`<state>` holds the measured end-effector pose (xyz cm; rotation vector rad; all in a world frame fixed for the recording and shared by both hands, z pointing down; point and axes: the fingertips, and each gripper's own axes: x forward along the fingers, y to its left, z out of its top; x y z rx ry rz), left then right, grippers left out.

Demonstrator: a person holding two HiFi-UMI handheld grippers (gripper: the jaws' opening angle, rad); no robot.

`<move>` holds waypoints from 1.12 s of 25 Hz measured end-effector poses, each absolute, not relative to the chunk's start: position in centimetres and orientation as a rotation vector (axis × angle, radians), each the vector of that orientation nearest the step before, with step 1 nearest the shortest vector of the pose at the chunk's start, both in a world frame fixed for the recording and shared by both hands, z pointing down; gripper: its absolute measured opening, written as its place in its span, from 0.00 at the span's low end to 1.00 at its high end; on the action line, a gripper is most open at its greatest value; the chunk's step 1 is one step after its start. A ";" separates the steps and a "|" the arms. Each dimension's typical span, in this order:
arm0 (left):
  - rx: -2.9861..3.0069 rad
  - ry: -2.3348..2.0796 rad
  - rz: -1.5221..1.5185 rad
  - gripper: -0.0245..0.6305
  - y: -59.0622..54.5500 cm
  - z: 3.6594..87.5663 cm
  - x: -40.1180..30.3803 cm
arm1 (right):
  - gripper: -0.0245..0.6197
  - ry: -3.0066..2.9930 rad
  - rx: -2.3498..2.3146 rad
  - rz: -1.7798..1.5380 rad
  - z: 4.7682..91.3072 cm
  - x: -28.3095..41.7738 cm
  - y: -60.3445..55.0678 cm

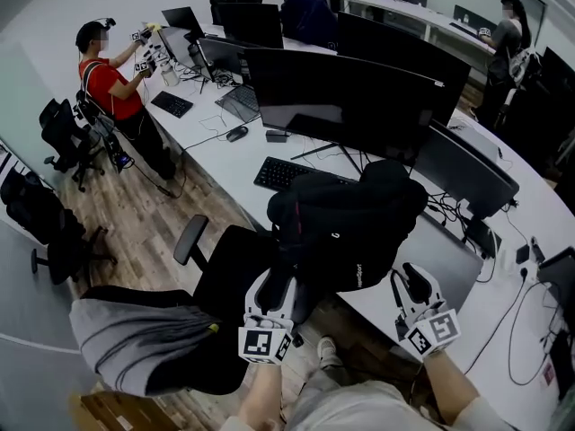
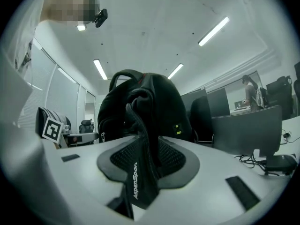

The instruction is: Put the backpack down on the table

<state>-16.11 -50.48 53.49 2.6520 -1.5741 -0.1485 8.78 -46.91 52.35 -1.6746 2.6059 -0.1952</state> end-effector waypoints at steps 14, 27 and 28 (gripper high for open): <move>2.572 -1.663 -0.192 0.05 -35.4 52.7 -16.0 | 0.10 2.511 -1.677 -0.129 50.5 13.2 -30.8; 2.600 -1.596 -0.135 0.05 -16.4 52.4 -14.3 | 0.10 2.606 -1.588 -0.176 50.9 12.2 -12.8; 2.607 -1.597 -0.125 0.05 -15.7 52.1 -14.3 | 0.10 2.599 -1.588 -0.184 51.0 12.3 -12.0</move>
